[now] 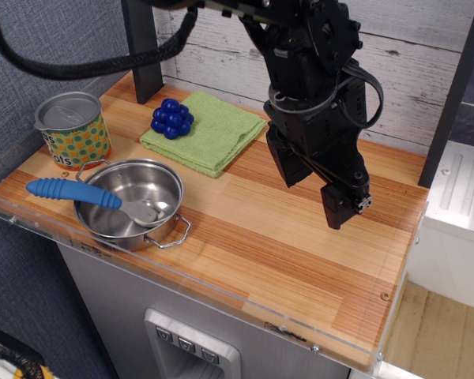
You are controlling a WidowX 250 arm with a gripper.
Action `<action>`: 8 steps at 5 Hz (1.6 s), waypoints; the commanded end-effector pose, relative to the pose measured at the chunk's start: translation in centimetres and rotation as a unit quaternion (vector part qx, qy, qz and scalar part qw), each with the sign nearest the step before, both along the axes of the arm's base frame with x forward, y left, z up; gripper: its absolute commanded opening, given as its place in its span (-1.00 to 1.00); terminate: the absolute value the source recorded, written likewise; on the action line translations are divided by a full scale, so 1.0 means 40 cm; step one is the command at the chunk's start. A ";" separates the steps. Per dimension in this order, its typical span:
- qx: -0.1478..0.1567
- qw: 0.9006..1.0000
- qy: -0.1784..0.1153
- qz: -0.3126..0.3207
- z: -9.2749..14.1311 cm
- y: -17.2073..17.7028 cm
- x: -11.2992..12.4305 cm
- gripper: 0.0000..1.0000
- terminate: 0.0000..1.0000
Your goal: Place the blue fruit on the center right side of the table along the edge.
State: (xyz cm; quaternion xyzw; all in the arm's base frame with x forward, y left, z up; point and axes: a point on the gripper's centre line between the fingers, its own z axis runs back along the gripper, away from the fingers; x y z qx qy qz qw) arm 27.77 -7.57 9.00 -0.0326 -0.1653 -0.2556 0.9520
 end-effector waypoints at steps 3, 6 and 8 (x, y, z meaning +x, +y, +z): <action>0.020 0.998 0.011 0.061 0.015 0.104 0.027 1.00 -1.00; 0.044 0.986 0.009 0.160 0.031 0.355 0.125 1.00 -1.00; 0.065 0.974 -0.001 0.216 0.034 0.500 0.156 1.00 -1.00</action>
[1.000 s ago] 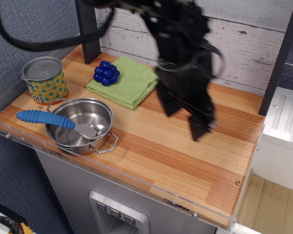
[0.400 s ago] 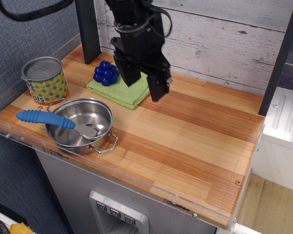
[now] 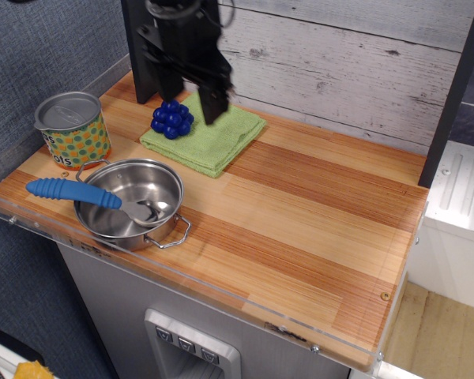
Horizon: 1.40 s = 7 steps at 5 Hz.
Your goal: Place the blue fruit on the center right side of the table along the edge.
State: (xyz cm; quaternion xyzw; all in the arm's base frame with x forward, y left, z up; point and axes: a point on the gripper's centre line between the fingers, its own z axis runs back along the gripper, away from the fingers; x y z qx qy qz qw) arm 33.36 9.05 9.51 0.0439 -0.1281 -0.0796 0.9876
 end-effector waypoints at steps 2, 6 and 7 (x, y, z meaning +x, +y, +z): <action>0.011 0.999 -0.031 0.035 -0.042 0.173 0.043 1.00 -1.00; -0.006 0.997 -0.071 -0.006 -0.065 0.170 0.079 1.00 -1.00; -0.010 0.998 -0.060 -0.009 -0.080 0.161 0.091 1.00 -1.00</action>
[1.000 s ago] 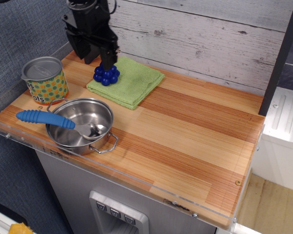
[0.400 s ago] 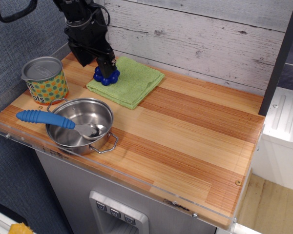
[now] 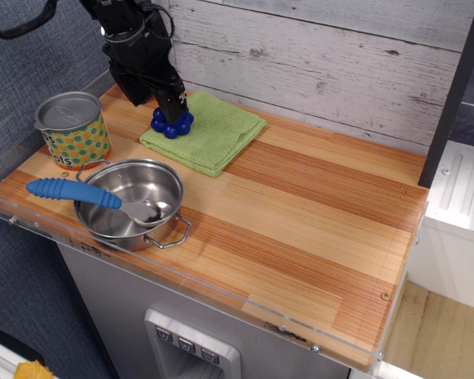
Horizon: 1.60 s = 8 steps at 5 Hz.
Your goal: Place the blue fruit on the center right side of the table along the edge.
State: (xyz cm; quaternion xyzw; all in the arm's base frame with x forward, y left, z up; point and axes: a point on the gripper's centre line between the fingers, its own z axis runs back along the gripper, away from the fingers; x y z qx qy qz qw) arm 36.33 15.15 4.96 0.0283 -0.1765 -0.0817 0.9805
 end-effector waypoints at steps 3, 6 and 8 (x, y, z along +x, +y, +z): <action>-0.028 1.000 0.005 -0.005 0.022 -0.020 0.030 1.00 -1.00; -0.026 0.999 0.019 0.002 0.005 -0.027 0.033 1.00 -1.00; -0.017 0.999 0.028 0.014 0.003 -0.024 0.031 1.00 -1.00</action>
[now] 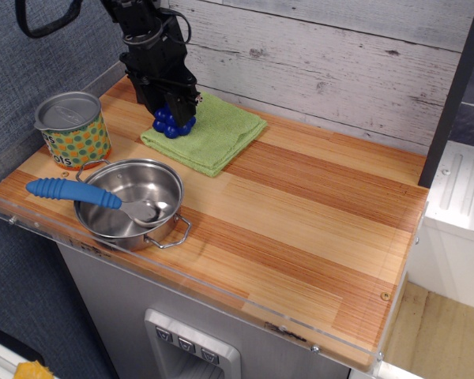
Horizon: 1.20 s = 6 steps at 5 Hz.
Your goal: Place the blue fruit on the center right side of the table along the edge.
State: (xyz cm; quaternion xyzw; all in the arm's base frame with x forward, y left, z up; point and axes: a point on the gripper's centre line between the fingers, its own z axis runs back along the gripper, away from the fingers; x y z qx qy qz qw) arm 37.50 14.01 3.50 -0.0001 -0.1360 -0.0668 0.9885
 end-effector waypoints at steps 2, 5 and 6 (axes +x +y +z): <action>0.012 0.999 -0.028 0.024 0.098 0.005 -0.020 -1.00 -1.00; 0.014 0.998 -0.059 0.034 0.187 -0.049 -0.028 -1.00 -1.00; 0.018 0.998 -0.057 0.016 0.196 -0.116 -0.044 -1.00 -1.00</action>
